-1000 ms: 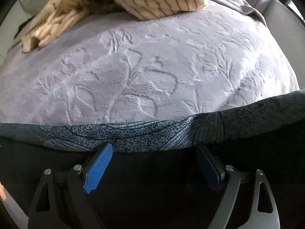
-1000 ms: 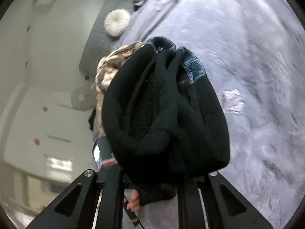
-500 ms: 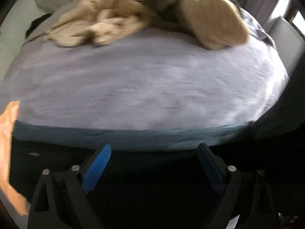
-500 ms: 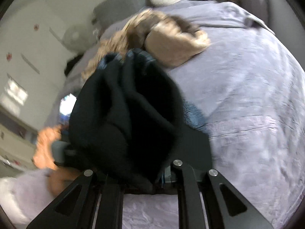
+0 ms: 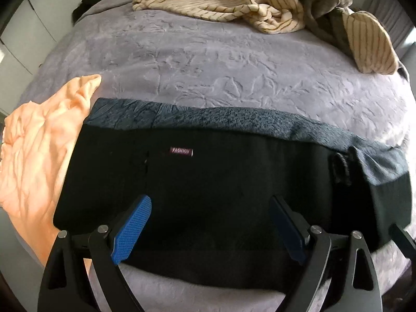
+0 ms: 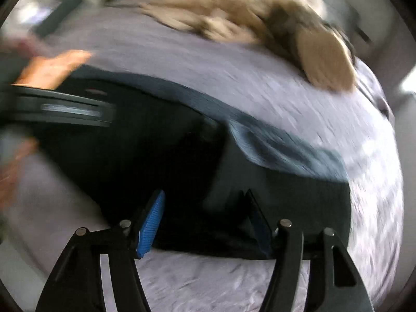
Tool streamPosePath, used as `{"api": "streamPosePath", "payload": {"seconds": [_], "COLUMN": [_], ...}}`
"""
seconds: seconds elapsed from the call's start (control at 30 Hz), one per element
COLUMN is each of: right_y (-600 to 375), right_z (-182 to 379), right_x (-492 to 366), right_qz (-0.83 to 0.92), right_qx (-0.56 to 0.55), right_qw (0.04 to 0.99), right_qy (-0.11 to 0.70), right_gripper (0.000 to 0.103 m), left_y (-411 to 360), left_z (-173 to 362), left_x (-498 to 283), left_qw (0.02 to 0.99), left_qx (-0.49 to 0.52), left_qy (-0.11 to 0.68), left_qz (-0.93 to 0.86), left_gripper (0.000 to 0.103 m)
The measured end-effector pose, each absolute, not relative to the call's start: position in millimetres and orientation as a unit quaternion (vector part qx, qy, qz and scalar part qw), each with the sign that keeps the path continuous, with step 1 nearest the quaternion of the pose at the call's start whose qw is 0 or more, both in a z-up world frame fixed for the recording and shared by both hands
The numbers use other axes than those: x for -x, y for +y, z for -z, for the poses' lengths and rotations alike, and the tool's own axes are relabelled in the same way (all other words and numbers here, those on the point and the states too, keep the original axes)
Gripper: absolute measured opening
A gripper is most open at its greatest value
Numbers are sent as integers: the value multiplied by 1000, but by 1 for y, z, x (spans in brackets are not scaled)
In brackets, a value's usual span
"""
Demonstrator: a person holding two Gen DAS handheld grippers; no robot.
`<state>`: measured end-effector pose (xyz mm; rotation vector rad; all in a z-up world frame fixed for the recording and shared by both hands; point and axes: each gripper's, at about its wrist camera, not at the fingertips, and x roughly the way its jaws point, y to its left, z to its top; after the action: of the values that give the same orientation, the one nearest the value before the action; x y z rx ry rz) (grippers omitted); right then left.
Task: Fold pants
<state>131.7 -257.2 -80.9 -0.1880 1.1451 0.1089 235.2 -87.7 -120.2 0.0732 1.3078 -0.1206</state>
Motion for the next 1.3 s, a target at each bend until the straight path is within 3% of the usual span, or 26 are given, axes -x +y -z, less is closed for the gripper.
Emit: {"api": "streamPosePath", "payload": {"seconds": [0.07, 0.23, 0.3, 0.53, 0.6, 0.63, 0.67, 0.7, 0.73, 0.93, 1.0, 1.07, 1.13, 1.2, 1.3], "right_y": [-268, -391, -426, -463, -471, -473, -476, -478, -479, -463, -452, -444, -446, -449, -456], "right_z": [63, 87, 105, 143, 150, 159, 165, 171, 176, 153, 172, 193, 194, 183, 136], "right_x": [-117, -93, -78, -63, -60, -64, -69, -72, -75, -69, -68, -71, -73, -79, -93], "right_qz": [-93, -46, -18, -19, -19, -17, -13, -3, 9, -13, -9, -4, -13, -41, -114], "right_qx": [48, -314, -408, -532, -555, -570, -578, -581, -577, -553, -552, -544, -552, -535, -456], "right_qw": [838, 769, 732, 681, 668, 658, 650, 642, 634, 662, 649, 644, 638, 640, 669], "right_qy": [535, 556, 545, 502, 495, 493, 494, 501, 515, 506, 524, 538, 537, 550, 575], "right_gripper": [68, 68, 68, 63, 62, 55, 32, 17, 11, 5, 4, 4, 4, 8, 23], "left_y": [-91, -123, -146, -212, -225, -232, -235, -237, -236, -227, -225, -222, -221, -221, -220], "left_z": [115, 105, 105, 108, 117, 127, 134, 138, 137, 117, 132, 140, 136, 126, 108], "left_x": [-230, -203, -197, -191, -190, -191, -191, -191, -189, -171, -170, -171, -173, -174, -180], "left_qw": [788, 762, 749, 719, 706, 695, 691, 692, 693, 740, 734, 739, 742, 749, 762], "left_qx": [-22, -1, 7, 22, 11, 1, -5, -11, -10, -63, -75, -74, -65, -72, -79], "left_qy": [610, 625, 633, 644, 657, 669, 676, 678, 678, 633, 645, 645, 644, 636, 620], "left_qz": [81, 167, 196, 262, 265, 262, 256, 246, 243, 218, 200, 180, 175, 173, 168], "left_gripper": [93, 93, 92, 84, 57, 51, 48, 46, 46, 47, 69, 80, 81, 81, 81]}}
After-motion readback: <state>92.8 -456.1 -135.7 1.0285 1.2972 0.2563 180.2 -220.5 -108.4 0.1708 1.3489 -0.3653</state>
